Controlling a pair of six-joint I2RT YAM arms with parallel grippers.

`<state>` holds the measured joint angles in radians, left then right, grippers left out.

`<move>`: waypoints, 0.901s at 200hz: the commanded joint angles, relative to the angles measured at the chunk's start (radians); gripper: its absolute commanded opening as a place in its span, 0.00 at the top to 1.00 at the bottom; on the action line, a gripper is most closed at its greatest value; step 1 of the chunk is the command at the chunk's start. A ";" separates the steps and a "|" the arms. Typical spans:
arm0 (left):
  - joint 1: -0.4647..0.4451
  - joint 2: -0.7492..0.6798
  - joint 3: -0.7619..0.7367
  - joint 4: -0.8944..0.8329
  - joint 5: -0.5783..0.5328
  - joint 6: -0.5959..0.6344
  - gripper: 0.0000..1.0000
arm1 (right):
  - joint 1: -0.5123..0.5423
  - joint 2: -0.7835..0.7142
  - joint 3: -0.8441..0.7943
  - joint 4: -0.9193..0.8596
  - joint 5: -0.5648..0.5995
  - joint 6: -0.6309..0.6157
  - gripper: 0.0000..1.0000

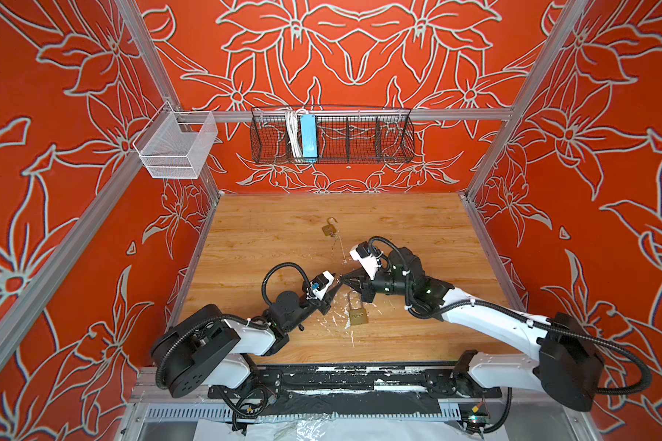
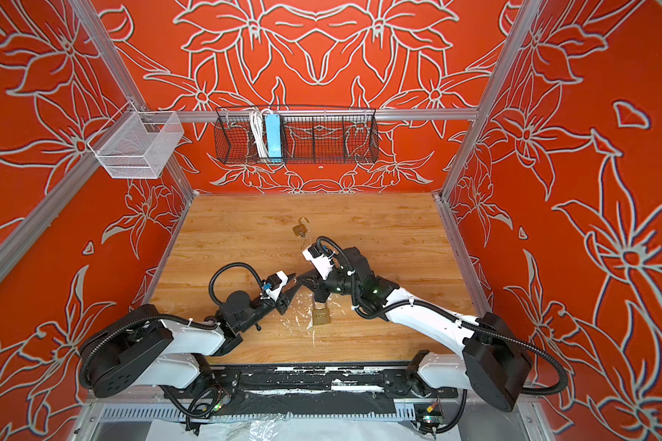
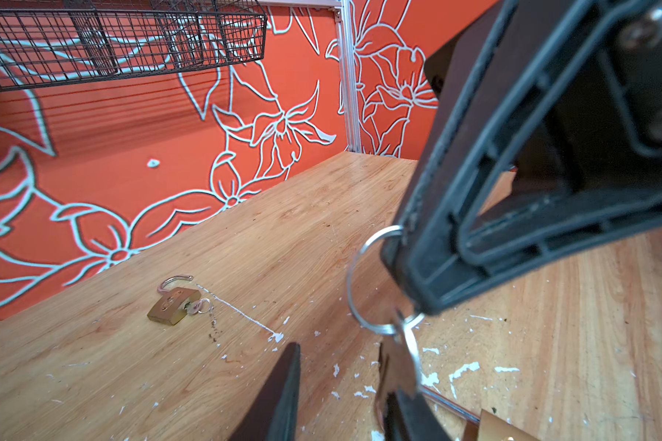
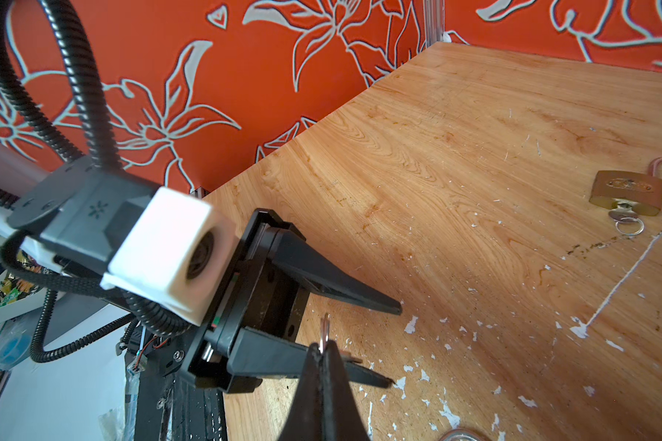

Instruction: Unlock with the key

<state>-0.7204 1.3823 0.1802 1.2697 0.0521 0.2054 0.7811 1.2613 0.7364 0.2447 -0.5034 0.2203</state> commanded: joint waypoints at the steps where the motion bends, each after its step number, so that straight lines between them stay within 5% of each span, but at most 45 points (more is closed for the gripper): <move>1: -0.006 -0.012 -0.005 0.049 -0.005 0.017 0.68 | 0.008 -0.006 -0.005 0.023 -0.014 -0.002 1.00; 59: -0.005 -0.038 -0.002 0.014 0.067 0.032 0.87 | 0.009 -0.007 -0.005 0.015 0.007 -0.012 1.00; 76: -0.007 -0.047 0.004 -0.010 0.083 0.041 1.00 | 0.010 -0.015 -0.008 0.008 0.035 -0.013 1.00; 132: -0.008 -0.066 0.021 -0.081 0.058 0.074 1.00 | 0.009 -0.044 -0.026 0.008 0.099 -0.021 1.00; 165: -0.019 -0.131 0.033 -0.191 -0.022 0.161 1.00 | 0.010 -0.082 -0.061 0.021 0.241 -0.001 1.00; 180: -0.024 -0.189 0.045 -0.276 -0.066 0.199 1.00 | 0.009 -0.092 -0.067 0.011 0.284 -0.006 0.74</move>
<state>-0.7330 1.2713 0.1989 1.1107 0.0666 0.3164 0.7918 1.2030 0.6884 0.2447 -0.3550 0.2195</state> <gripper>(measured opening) 0.047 0.085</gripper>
